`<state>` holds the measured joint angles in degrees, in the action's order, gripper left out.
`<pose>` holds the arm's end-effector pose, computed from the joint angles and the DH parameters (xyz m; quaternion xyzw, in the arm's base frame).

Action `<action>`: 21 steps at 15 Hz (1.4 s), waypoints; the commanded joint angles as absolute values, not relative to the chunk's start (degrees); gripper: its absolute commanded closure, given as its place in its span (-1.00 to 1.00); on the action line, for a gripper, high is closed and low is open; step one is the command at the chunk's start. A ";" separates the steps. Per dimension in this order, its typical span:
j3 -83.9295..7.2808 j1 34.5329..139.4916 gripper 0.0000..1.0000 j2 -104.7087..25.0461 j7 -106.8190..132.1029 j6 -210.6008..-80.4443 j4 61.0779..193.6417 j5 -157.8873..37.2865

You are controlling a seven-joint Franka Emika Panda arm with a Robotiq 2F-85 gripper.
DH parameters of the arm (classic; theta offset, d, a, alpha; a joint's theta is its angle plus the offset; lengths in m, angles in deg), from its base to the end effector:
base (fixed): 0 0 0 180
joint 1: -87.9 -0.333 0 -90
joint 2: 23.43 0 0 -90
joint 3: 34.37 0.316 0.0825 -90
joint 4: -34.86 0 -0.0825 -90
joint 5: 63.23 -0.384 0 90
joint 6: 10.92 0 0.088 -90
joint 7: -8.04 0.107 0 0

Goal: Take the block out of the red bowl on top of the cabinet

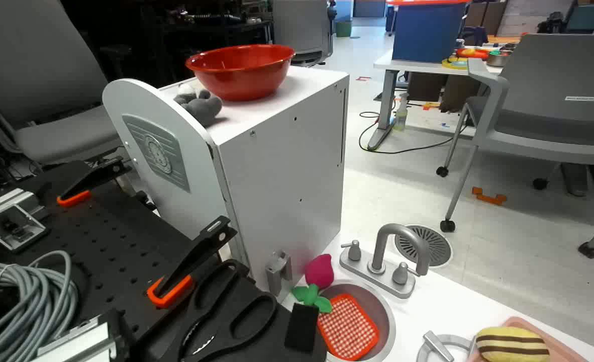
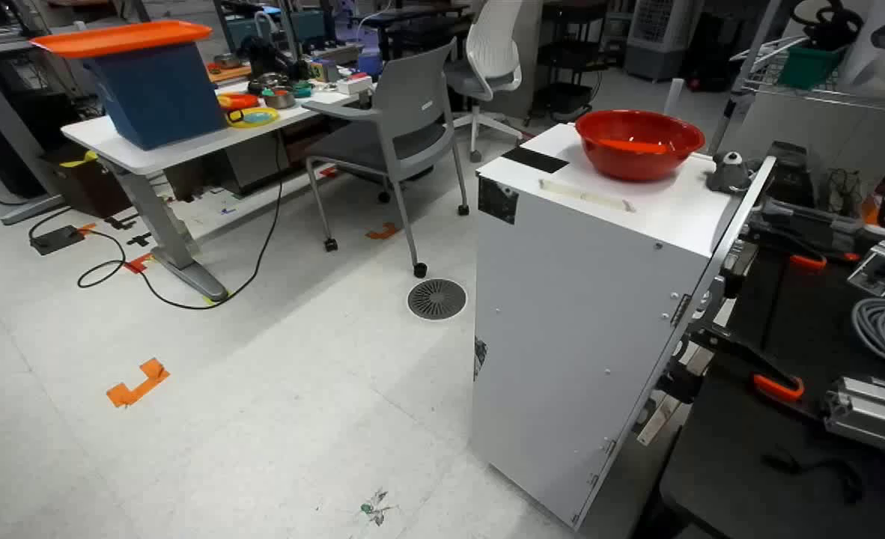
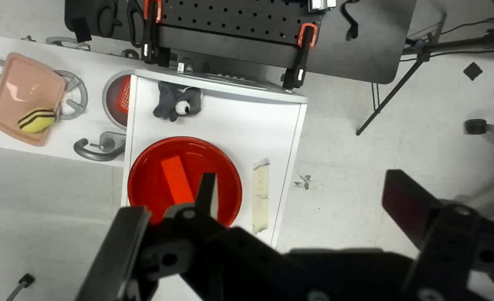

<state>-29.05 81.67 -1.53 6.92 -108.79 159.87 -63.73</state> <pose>0.4199 0.0909 0.5348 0.9933 0.1053 -0.0451 0.0170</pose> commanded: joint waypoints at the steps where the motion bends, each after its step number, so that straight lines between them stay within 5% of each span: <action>1: -28.93 81.79 -1.00 -1.58 6.92 -108.63 159.67 -63.76; 21: -30.84 82.56 -1.00 -0.27 5.56 -109.94 159.42 -64.77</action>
